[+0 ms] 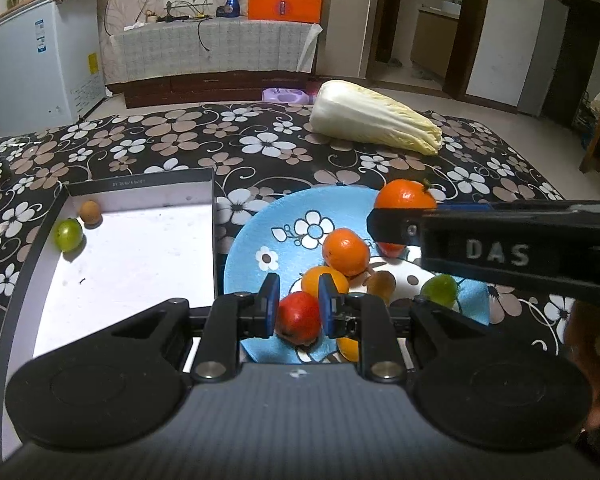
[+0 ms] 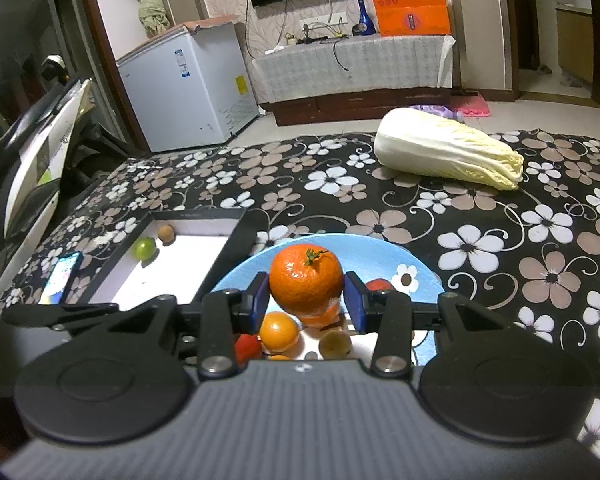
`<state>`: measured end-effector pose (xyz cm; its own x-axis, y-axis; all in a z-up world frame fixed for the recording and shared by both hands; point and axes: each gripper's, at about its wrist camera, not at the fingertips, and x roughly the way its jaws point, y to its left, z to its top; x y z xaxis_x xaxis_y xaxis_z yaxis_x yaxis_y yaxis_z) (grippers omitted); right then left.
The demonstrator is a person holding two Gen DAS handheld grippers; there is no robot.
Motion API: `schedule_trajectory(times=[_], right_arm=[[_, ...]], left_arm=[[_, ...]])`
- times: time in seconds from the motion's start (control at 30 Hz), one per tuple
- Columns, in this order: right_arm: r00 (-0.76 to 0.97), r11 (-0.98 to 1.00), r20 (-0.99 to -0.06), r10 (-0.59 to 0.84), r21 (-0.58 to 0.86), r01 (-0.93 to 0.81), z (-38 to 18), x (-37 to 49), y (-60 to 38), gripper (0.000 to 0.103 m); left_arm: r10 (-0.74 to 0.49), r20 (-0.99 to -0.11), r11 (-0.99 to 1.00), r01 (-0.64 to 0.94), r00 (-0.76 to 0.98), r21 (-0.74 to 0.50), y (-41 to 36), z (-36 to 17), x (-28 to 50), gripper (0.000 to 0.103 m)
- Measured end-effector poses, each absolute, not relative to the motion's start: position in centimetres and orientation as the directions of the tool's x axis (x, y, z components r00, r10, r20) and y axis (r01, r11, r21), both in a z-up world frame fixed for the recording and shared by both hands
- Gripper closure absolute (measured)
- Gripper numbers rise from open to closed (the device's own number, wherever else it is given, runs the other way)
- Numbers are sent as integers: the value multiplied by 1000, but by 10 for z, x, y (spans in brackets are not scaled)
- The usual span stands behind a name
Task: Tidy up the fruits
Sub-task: 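Release the red tomato on the plate with the left gripper while the right releases the orange tomato, then move both open grippers back over the white tray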
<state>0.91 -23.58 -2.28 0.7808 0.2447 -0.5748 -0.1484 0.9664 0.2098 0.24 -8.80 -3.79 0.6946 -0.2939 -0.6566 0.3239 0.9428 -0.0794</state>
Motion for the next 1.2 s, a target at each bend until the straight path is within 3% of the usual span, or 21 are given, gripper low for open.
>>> schedule_trajectory(times=[0.33,0.73,0.9,1.0,1.2], right_arm=[[732,981,-655,188,161,-108,-43,37,-226,58],[771,985,-613,170,139,-107,-36,46,-199,56],[786,953,-539,303,176,-247,-23,45,-166,56],[717,907,-559,417,200,-371,-26,53,-133,58],[653,866,-592,473,177,-467,-32,81,-74,58]], left_arm=[[-247,-651,966,235,718,-107,-44,-27,5,78],[-140,-658,989,76,740,-125,46,-18,12,78],[-89,-669,994,22,738,-108,73,-19,12,78],[-77,-669,994,4,740,-110,87,-20,11,77],[-68,-679,994,-10,731,-111,101,-23,15,77]])
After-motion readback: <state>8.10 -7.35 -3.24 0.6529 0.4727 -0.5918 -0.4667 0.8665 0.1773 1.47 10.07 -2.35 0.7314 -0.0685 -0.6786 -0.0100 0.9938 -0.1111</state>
